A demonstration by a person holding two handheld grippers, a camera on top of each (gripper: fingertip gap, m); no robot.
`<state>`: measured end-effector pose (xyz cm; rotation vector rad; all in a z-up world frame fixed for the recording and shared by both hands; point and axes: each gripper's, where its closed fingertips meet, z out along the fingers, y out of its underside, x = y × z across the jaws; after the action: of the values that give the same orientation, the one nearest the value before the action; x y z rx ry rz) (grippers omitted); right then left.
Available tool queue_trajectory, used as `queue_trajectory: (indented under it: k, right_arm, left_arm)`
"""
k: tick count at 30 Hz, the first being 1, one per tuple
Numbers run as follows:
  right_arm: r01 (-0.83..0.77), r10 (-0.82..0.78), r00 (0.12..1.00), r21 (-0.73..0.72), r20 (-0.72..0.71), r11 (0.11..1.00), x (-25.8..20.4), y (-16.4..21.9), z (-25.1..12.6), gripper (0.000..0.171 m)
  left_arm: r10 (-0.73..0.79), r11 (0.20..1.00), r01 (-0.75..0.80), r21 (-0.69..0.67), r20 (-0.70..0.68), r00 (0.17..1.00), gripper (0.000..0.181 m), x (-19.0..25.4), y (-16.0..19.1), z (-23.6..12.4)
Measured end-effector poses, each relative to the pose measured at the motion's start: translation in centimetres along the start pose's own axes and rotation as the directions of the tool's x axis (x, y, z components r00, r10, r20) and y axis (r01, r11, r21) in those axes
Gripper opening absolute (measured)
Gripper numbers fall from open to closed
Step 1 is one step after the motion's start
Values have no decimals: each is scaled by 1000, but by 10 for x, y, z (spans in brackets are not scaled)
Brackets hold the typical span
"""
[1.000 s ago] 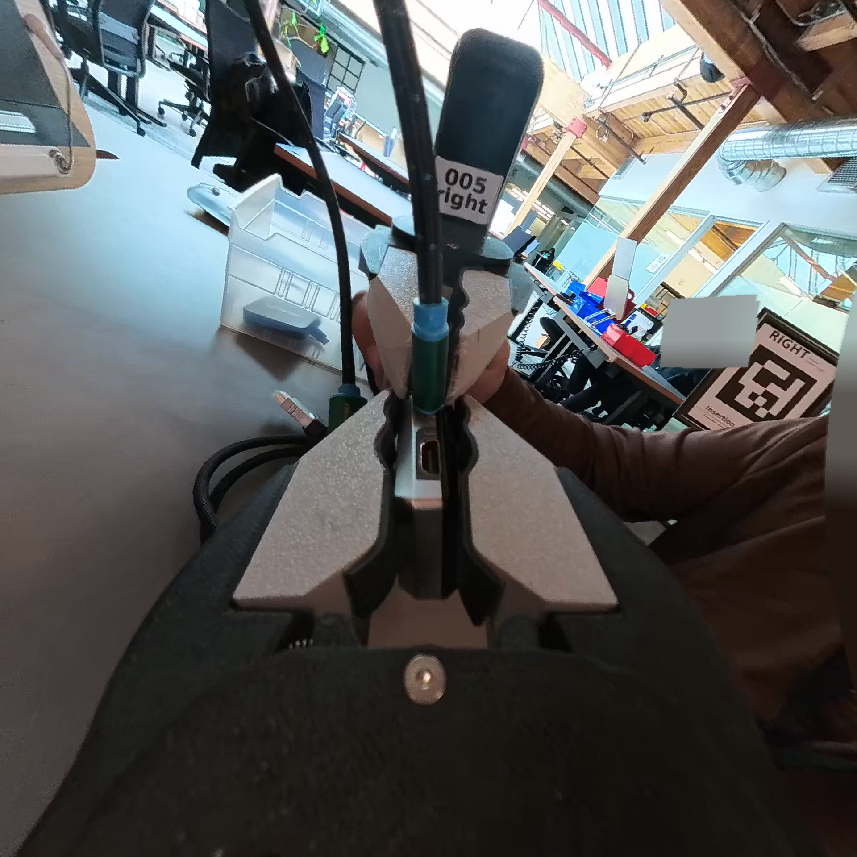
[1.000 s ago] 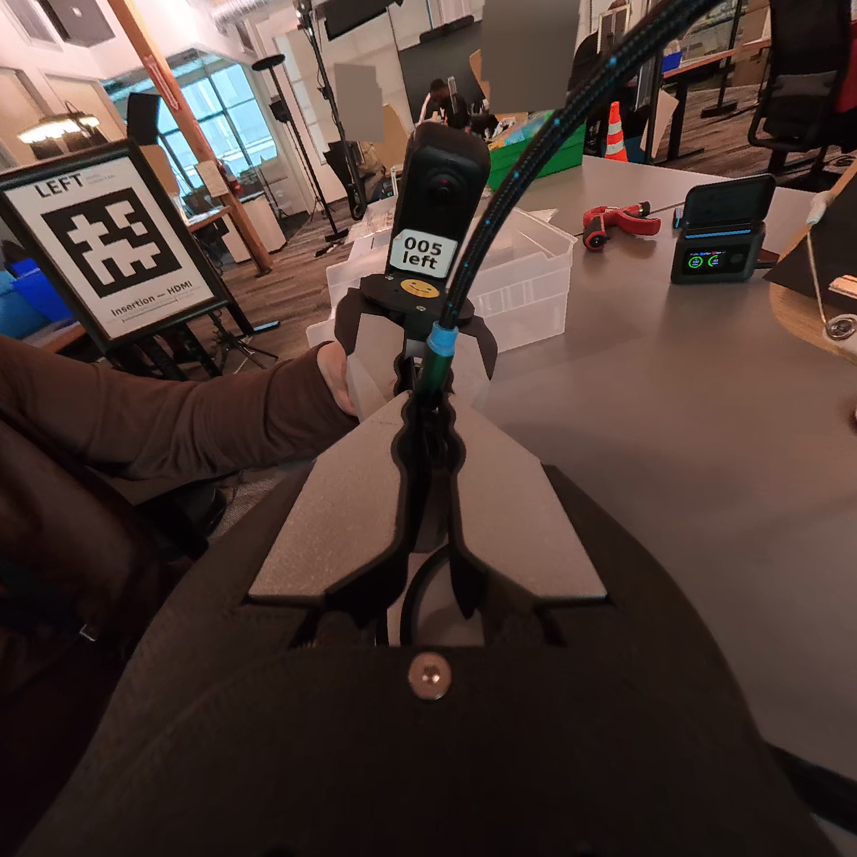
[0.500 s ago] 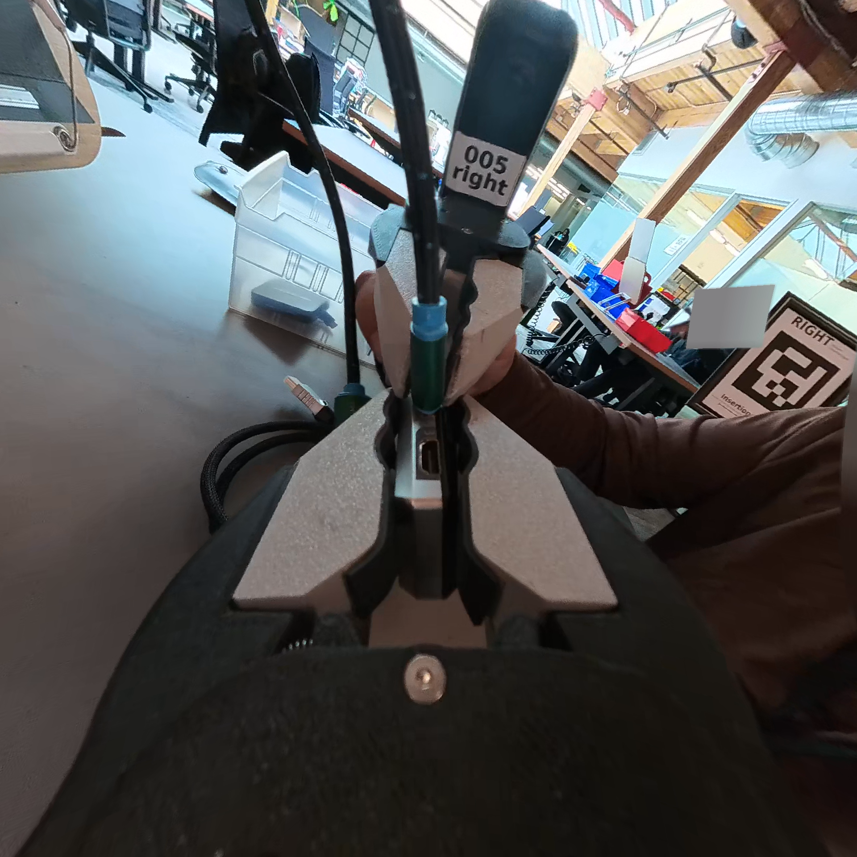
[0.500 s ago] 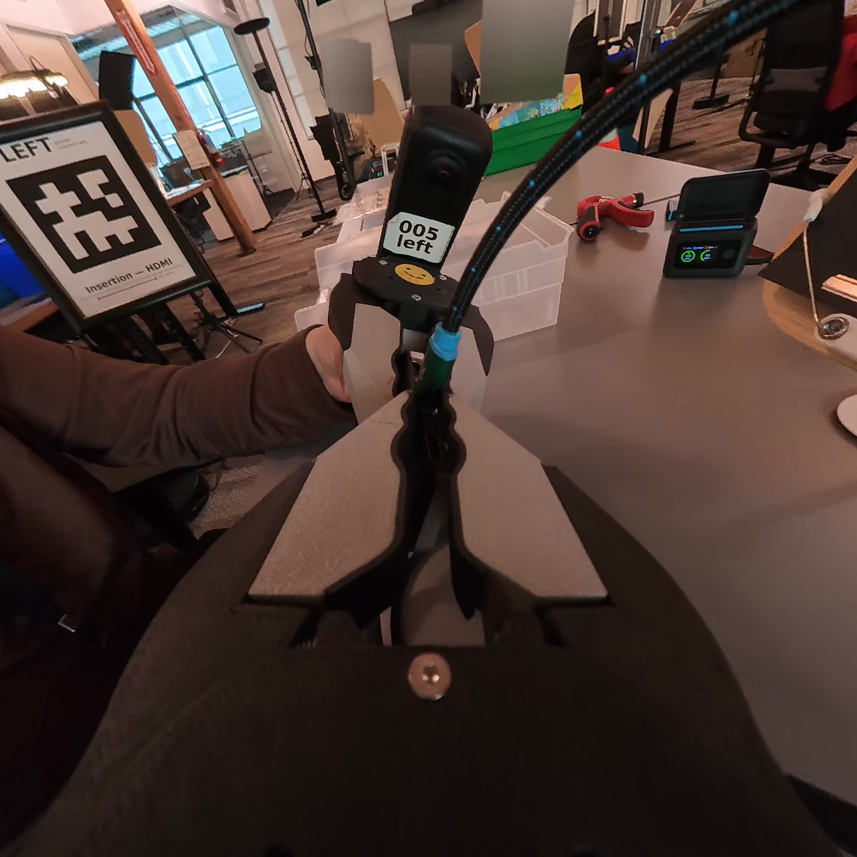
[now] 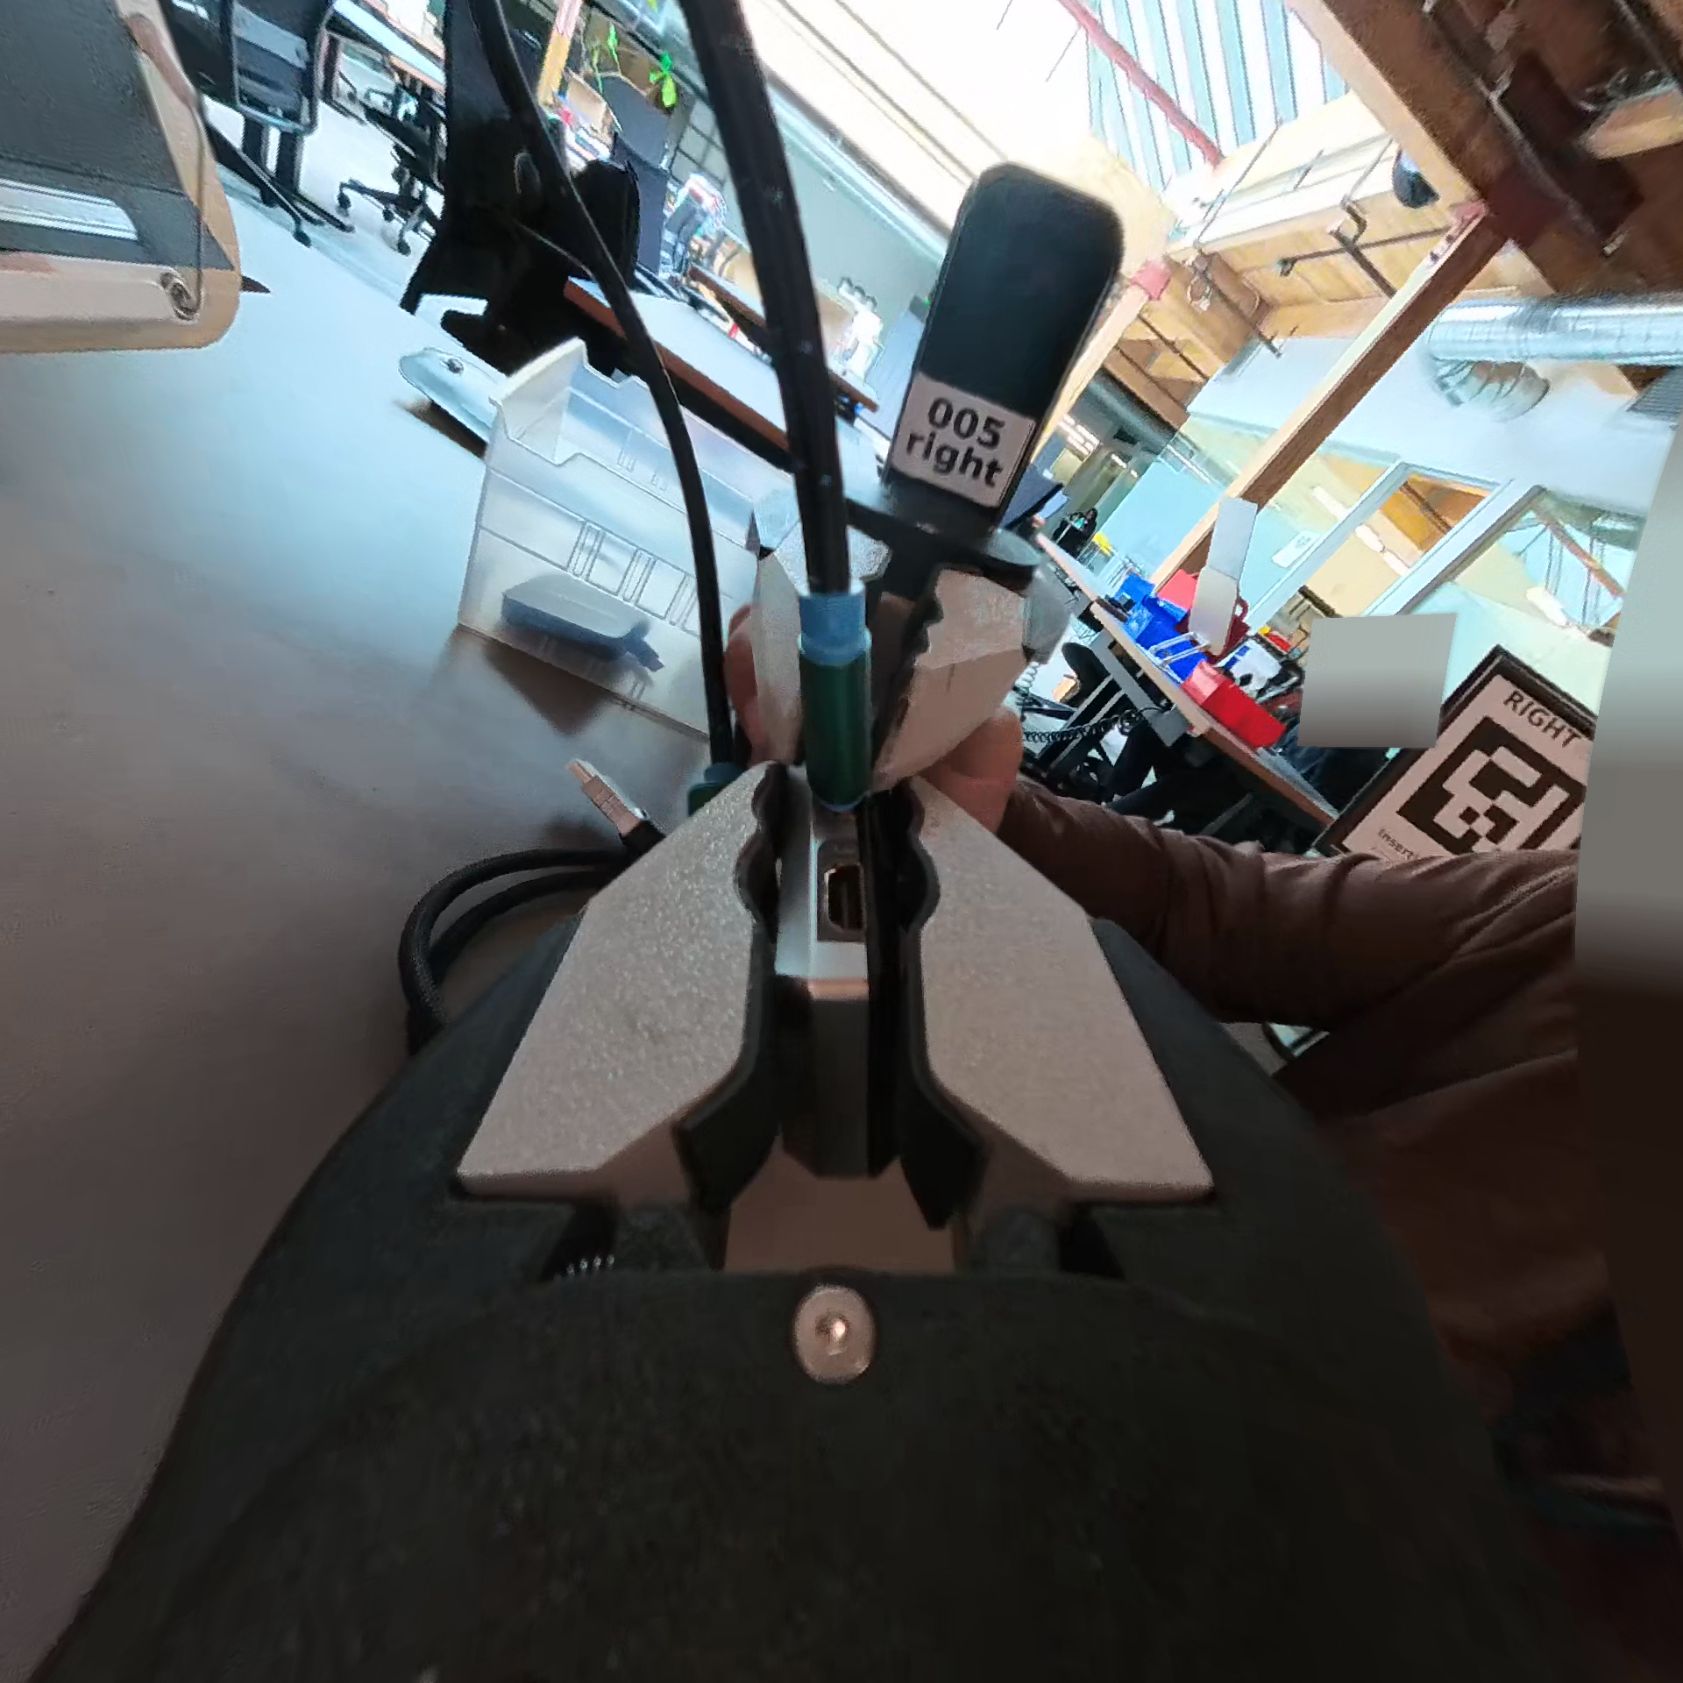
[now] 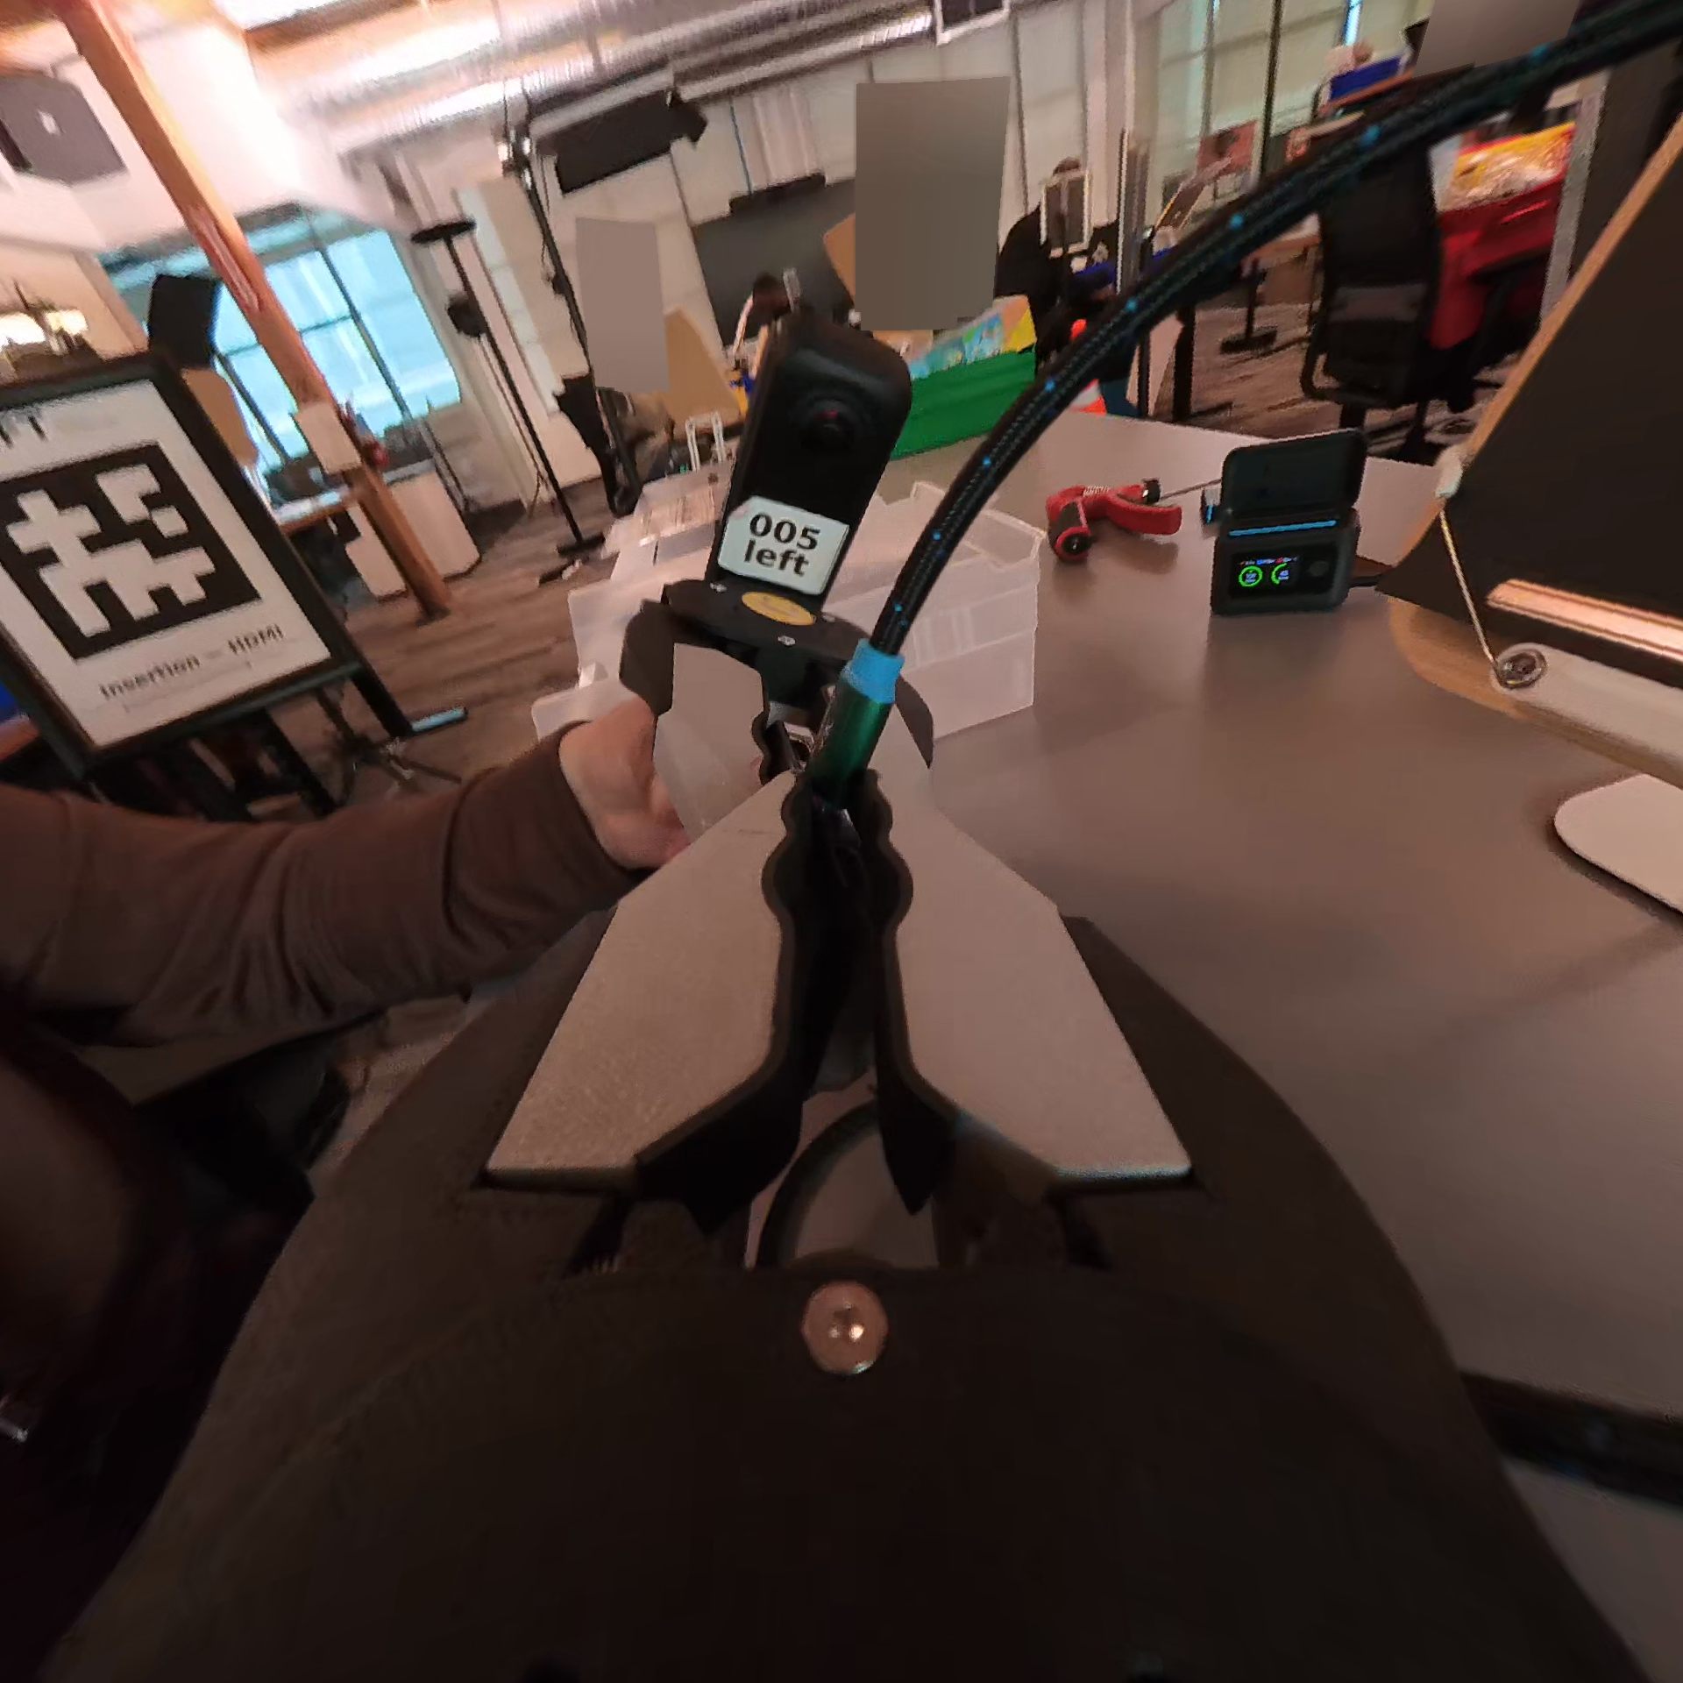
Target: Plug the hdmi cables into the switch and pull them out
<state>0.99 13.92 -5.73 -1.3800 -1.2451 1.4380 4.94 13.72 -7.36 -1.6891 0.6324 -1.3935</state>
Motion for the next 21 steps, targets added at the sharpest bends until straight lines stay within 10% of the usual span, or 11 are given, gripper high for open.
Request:
queue_trajectory:
  k: [21]
  right_arm:
    - [-105, 97, 984, 49, 149, 993, -6, -15, -17, 29]
  left_arm:
    - [110, 994, -110, 0, -33, 993, 22, 12, -2, 1]
